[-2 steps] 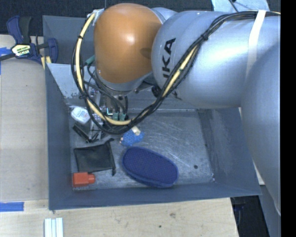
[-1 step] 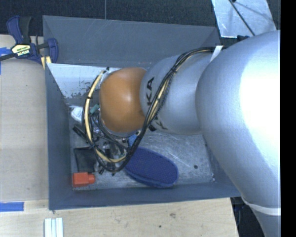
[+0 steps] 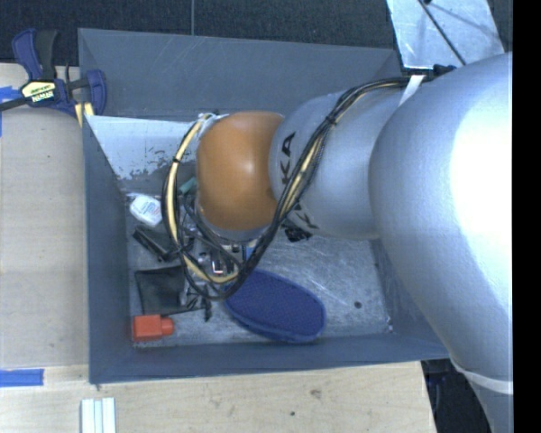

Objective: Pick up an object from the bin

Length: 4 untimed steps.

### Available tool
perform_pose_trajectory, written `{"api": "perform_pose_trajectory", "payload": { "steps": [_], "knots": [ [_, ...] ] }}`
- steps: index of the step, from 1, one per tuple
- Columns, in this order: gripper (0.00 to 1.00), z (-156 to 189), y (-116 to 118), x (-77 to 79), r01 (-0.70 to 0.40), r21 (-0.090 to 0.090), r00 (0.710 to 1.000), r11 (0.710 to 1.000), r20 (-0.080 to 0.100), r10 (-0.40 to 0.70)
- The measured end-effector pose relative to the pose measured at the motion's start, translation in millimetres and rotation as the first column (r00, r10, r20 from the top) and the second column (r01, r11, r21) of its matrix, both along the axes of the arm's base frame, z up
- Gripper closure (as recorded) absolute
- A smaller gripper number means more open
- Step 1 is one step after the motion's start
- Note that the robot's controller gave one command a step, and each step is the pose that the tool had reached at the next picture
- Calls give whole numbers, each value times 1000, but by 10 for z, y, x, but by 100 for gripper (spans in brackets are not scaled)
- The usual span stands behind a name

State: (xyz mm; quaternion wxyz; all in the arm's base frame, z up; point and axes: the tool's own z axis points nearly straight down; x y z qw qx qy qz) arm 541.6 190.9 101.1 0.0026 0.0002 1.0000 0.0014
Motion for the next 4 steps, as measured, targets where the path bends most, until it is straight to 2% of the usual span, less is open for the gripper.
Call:
{"api": "perform_pose_trajectory", "payload": {
  "steps": [1, 2, 3, 4],
  "knots": [
    [0, 196, -62, -359, 263, -3, 965, 965, -5, -263],
    [0, -343, -69, -531, 258, -6, 966, 966, -8, -258],
    [0, -341, -73, -524, 259, -3, 966, 966, -5, -259],
    [100, -335, -74, -522, 259, -2, 966, 966, -4, -259]
  ]
}}
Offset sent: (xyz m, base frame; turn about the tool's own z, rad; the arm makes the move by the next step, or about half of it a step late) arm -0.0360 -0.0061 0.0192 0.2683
